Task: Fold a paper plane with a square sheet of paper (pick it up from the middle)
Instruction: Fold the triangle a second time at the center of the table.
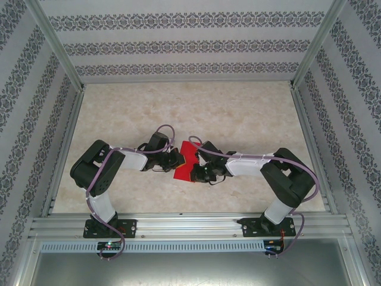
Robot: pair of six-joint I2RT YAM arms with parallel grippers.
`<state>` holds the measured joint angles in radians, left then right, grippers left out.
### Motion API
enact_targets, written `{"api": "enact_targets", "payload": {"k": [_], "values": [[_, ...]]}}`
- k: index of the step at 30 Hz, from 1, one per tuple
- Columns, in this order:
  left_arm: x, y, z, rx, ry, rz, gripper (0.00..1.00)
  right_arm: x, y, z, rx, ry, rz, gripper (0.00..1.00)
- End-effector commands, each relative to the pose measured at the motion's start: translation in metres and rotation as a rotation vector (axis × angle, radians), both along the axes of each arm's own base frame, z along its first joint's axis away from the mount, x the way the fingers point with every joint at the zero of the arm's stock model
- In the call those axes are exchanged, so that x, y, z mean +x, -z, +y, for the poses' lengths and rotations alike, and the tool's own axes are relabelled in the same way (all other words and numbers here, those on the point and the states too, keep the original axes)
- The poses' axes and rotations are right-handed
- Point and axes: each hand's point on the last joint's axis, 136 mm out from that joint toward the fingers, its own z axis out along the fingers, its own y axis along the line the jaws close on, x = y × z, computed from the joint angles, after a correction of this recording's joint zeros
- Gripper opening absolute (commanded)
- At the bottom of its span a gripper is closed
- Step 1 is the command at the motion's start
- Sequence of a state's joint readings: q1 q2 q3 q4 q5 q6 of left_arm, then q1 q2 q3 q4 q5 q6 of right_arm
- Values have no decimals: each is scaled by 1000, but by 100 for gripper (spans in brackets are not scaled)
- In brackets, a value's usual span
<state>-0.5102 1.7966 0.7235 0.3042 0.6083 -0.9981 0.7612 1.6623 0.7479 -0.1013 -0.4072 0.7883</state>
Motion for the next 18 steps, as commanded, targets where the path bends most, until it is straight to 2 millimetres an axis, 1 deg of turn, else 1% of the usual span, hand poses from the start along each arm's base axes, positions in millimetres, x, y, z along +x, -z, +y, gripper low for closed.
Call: {"api": "enact_targets", "payload": {"k": [1,3,4,7,8,9,10,14,15,16,18], "values": [[-29,49,27,154,-12,151,0,-23,37,-26,-120,30,87,10],[-29,50,27,158,-12,152,0,-23,35,-25,-103,33,84,10],[-29,50,27,157,-13,153,0,-22,30,-24,-95,37,74,10],[-31,50,28,157,-15,156,0,-14,4,-20,-45,44,6,10],[-31,50,28,157,-15,156,0,-13,-2,-19,-30,44,-13,10],[-31,50,28,158,-13,155,0,-13,-4,-19,-17,40,-25,10],[-30,50,28,158,-13,156,0,-15,-2,-19,-7,36,-24,10],[-30,50,27,155,-10,156,0,-27,30,-38,-87,62,58,10],[-30,50,27,155,-10,156,0,-28,33,-41,-103,65,65,10],[-31,50,27,154,-9,156,0,-28,31,-41,-106,64,64,10],[-30,49,27,154,-10,154,0,-22,16,-40,-109,63,29,10]]}}
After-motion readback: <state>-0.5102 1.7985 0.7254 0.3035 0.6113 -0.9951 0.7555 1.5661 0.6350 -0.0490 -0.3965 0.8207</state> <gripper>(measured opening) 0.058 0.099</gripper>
